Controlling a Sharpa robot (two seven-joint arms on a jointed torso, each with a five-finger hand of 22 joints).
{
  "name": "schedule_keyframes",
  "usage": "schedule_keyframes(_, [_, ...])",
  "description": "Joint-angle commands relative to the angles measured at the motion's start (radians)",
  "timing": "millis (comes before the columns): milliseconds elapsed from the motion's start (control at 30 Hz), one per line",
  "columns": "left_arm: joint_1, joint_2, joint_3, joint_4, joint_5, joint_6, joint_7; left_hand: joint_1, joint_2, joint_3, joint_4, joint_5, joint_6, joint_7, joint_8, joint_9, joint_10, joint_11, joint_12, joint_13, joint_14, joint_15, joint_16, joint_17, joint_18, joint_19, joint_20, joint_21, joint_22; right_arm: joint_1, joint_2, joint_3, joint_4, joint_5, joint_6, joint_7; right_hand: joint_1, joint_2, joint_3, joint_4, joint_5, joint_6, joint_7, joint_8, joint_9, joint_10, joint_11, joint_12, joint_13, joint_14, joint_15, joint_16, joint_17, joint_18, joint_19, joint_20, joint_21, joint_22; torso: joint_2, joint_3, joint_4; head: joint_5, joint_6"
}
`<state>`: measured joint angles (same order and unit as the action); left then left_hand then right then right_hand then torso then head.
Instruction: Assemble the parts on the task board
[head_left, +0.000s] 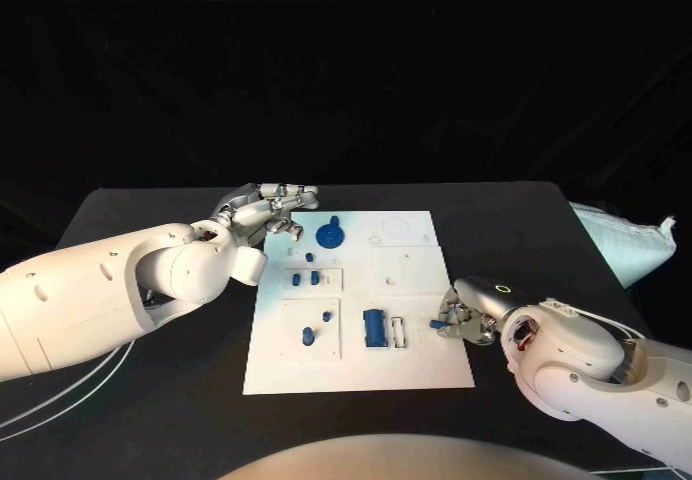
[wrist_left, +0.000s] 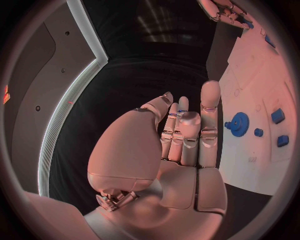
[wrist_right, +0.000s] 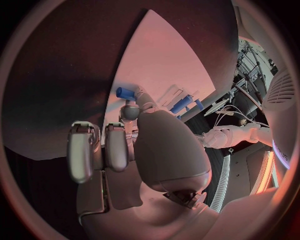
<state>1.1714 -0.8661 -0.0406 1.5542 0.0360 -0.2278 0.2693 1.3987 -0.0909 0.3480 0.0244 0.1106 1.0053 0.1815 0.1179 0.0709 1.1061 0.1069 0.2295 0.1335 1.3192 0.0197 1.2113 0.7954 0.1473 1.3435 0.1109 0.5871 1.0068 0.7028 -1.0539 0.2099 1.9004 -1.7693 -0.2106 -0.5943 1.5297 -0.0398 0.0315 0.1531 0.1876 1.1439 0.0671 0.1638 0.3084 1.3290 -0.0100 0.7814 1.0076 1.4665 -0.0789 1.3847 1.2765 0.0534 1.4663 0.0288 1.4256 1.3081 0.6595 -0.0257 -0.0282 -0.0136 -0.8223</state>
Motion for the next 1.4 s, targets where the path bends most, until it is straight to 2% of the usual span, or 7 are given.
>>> schedule_keyframes(33, [0.000,0.002,0.001,0.003,-0.003,0.021,0.003,0.002,0.002,-0.003,-0.003,0.004,-0.005,0.002,0.004,0.001,-0.007,-0.002,0.005,0.001,-0.006,-0.002,0.000,-0.001,0.017,-0.008,0.002,-0.006,-0.001,-0.011,0.005,-0.010,-0.006,-0.024,0.048,-0.009,0.033,0.023,0.037,-0.007,0.034,0.011,-0.003,0.002,0.007,0.013,-0.008,0.004,0.003,0.053,-0.004,0.009,0.006,-0.003,0.003,-0.002,0.008,0.050,0.000,0.0005,0.0008,-0.001,0.002])
schedule_keyframes(300, [0.000,-0.001,0.001,0.003,-0.003,0.024,0.001,0.002,0.002,-0.003,-0.003,0.004,-0.005,0.002,0.004,0.001,-0.007,-0.002,0.005,0.001,-0.006,-0.002,0.000,-0.001,0.017,-0.008,0.002,-0.006,-0.001,-0.011,0.005,-0.010,0.016,0.056,-0.073,-0.008,-0.033,-0.008,0.138,0.020,0.138,0.007,-0.007,-0.007,0.020,0.034,-0.012,0.017,0.017,0.058,-0.006,0.022,0.029,-0.006,0.009,-0.004,0.017,0.065,0.001,0.0007,0.0015,0.000,0.004])
schedule_keyframes(700, [0.000,0.000,0.001,0.004,0.001,0.029,-0.003,0.006,0.004,-0.002,-0.006,0.005,-0.005,0.001,0.004,0.001,-0.008,-0.003,0.006,0.001,-0.007,-0.003,-0.001,-0.003,0.017,-0.008,0.002,-0.008,-0.002,-0.006,0.015,-0.008,0.060,0.224,-0.200,-0.004,-0.199,-0.079,0.209,0.118,0.183,0.008,-0.007,-0.019,0.033,0.051,-0.008,0.031,0.036,0.061,-0.005,0.032,0.047,-0.007,0.013,-0.004,0.022,0.072,0.002,0.0001,0.0046,0.001,0.004])
schedule_keyframes(1000, [0.000,0.002,0.001,0.004,0.004,0.030,-0.005,0.006,0.004,-0.002,-0.006,0.005,-0.005,0.001,0.004,0.001,-0.008,-0.003,0.006,0.001,-0.007,-0.003,-0.001,-0.003,0.017,-0.008,0.002,-0.008,-0.002,0.001,0.043,-0.008,0.054,0.315,-0.162,-0.006,-0.224,-0.091,0.212,0.130,0.210,0.012,-0.007,-0.020,0.037,0.056,-0.009,0.040,0.044,0.062,-0.005,0.036,0.053,-0.008,0.015,-0.005,0.024,0.075,0.002,-0.0012,0.0044,0.003,0.000])
schedule_keyframes(1100, [0.000,0.003,0.001,0.005,0.005,0.030,-0.005,0.006,0.004,-0.002,-0.006,0.005,-0.005,0.001,0.004,0.001,-0.008,-0.003,0.006,0.001,-0.007,-0.003,-0.001,-0.003,0.017,-0.008,0.002,-0.008,-0.002,0.002,0.053,-0.008,0.047,0.338,-0.135,-0.007,-0.286,-0.106,0.181,0.131,0.332,0.016,-0.005,-0.021,0.040,0.059,-0.007,0.045,0.051,0.062,-0.005,0.036,0.054,-0.008,0.015,-0.004,0.024,0.076,0.001,-0.0009,0.0038,0.005,-0.001])
schedule_keyframes(1167, [0.000,0.003,0.001,0.005,0.005,0.030,-0.005,0.006,0.004,-0.002,-0.006,0.005,-0.005,0.001,0.004,0.001,-0.008,-0.003,0.006,0.001,-0.007,-0.003,-0.001,-0.003,0.017,-0.008,0.002,-0.008,-0.002,0.003,0.060,-0.008,0.041,0.345,-0.124,-0.008,-0.296,-0.105,0.166,0.130,0.369,0.017,-0.006,-0.022,0.042,0.059,-0.008,0.047,0.055,0.062,-0.005,0.037,0.055,-0.008,0.015,-0.005,0.025,0.077,0.002,-0.0007,0.0034,0.005,-0.002])
schedule_keyframes(1400, [0.000,0.003,0.001,0.006,0.005,0.031,-0.005,0.006,0.004,-0.002,-0.006,0.005,-0.005,0.001,0.004,0.001,-0.008,-0.003,0.006,0.001,-0.007,-0.003,-0.001,-0.003,0.017,-0.008,0.002,-0.008,-0.002,0.004,0.078,-0.008,0.025,0.335,-0.114,-0.014,-0.296,-0.102,0.162,0.129,0.377,0.019,-0.007,-0.022,0.043,0.060,-0.009,0.050,0.057,0.062,-0.005,0.037,0.056,-0.008,0.016,-0.005,0.025,0.077,0.001,-0.0004,0.0038,0.005,-0.003])
